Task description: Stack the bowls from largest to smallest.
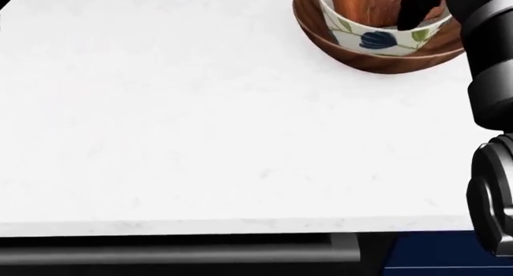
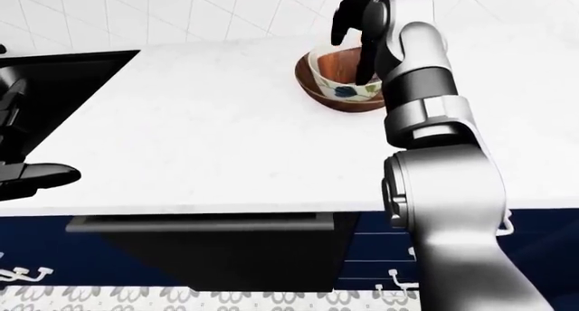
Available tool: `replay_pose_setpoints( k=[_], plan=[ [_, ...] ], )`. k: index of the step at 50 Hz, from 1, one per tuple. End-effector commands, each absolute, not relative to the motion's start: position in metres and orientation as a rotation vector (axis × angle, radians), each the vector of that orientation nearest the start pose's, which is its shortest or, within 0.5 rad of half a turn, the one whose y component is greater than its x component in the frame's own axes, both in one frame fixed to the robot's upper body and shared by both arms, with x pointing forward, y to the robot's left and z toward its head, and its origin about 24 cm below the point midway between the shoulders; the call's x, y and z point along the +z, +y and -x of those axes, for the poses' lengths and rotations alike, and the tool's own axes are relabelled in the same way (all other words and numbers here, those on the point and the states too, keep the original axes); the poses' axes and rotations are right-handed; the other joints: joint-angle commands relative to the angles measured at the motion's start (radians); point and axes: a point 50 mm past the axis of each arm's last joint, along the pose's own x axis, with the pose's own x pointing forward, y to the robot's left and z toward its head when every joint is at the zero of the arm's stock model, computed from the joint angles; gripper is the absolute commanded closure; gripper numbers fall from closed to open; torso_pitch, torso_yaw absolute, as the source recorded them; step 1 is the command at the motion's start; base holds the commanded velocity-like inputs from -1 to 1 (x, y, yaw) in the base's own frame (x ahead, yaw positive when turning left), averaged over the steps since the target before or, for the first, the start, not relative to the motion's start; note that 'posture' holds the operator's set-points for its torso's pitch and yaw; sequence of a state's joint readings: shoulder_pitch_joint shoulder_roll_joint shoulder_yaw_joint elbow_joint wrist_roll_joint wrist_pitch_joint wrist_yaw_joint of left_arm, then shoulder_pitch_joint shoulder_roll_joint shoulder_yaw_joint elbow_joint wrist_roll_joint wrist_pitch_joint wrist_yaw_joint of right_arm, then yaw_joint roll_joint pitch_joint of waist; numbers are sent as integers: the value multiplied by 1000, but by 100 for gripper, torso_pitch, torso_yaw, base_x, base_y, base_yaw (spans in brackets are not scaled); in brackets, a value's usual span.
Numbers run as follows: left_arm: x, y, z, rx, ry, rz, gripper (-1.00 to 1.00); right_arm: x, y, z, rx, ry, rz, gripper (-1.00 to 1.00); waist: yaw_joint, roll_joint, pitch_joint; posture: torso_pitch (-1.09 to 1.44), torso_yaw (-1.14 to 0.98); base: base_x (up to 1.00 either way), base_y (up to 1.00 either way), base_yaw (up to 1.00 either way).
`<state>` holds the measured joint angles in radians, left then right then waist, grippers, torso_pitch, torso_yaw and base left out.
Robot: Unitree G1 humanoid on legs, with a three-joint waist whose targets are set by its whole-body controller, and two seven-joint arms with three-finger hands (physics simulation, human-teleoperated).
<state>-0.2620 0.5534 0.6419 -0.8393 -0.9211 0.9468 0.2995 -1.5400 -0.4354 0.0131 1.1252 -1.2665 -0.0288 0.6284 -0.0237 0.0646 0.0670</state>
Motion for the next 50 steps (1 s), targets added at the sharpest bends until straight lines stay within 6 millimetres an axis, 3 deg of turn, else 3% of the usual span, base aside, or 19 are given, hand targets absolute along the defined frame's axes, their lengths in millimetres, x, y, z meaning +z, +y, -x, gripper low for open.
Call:
replay_pose_setpoints(
  k=[1, 5, 22, 35, 43, 50],
  plan=[
    [265, 242, -199, 117, -369, 34, -100, 354, -171, -412, 85, 72, 1602, -65, -1, 0, -26, 0, 0, 0, 0, 0],
    [266, 242, -198, 117, -370, 33, -100, 362, -171, -409, 82, 59, 1600, -95, 0, 0, -27, 0, 0, 0, 0, 0],
    [268, 237, -201, 108, -373, 28, -100, 391, -182, -383, 75, -22, 1565, -100, -1, -5, -23, 0, 0, 0, 0, 0],
    [273, 235, -201, 104, -380, 22, -100, 397, -195, -324, 68, -142, 1503, -100, 1, -17, -16, 0, 0, 0, 0, 0],
    [280, 230, -201, 98, -388, 11, -100, 371, -228, -286, 8, -185, 1396, -100, 5, -28, -16, 0, 0, 0, 0, 0],
    [285, 227, -201, 97, -397, 8, -100, 368, -244, -252, -43, -240, 1341, -100, 8, -34, -18, 0, 0, 0, 0, 0]
  ],
)
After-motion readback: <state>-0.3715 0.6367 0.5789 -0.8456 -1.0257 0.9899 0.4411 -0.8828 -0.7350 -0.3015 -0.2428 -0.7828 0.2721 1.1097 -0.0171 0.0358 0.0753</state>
